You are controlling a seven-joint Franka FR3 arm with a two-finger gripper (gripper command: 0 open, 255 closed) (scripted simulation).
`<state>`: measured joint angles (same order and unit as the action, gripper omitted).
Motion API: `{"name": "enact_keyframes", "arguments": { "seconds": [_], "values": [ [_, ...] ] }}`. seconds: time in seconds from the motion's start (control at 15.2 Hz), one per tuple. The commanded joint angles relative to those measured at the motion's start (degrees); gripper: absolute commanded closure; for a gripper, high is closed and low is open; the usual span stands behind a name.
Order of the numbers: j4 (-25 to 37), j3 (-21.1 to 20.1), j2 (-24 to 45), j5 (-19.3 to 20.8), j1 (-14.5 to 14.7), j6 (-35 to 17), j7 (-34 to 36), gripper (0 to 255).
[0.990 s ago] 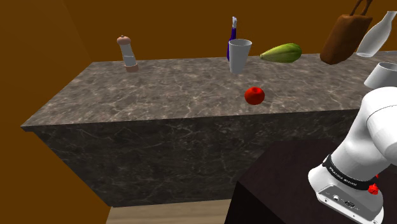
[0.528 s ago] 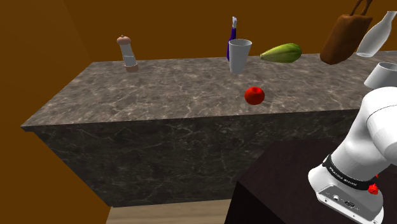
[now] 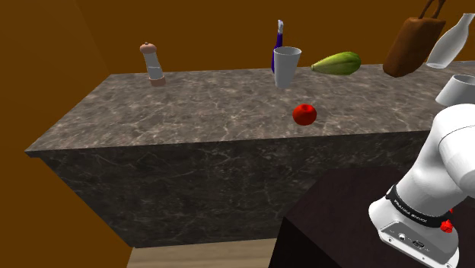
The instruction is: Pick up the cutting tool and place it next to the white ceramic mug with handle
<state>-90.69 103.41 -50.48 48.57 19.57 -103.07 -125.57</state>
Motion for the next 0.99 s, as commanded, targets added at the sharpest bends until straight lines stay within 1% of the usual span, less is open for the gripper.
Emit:
{"name": "enact_keyframes", "arguments": {
  "seconds": [0.0,0.26,0.53,0.92],
  "values": [
    [0.0,0.0,0.0,0.0,0.0,0.0,0.0,0],
    [0.0,0.0,0.0,0.0,0.0,0.0,0.0,0],
    [4.13,-2.5,2.46,-2.65,0.07,5.02,-1.63,0],
    [4.13,-2.5,2.46,-2.65,0.07,5.03,-1.63,0]
  ]
}}
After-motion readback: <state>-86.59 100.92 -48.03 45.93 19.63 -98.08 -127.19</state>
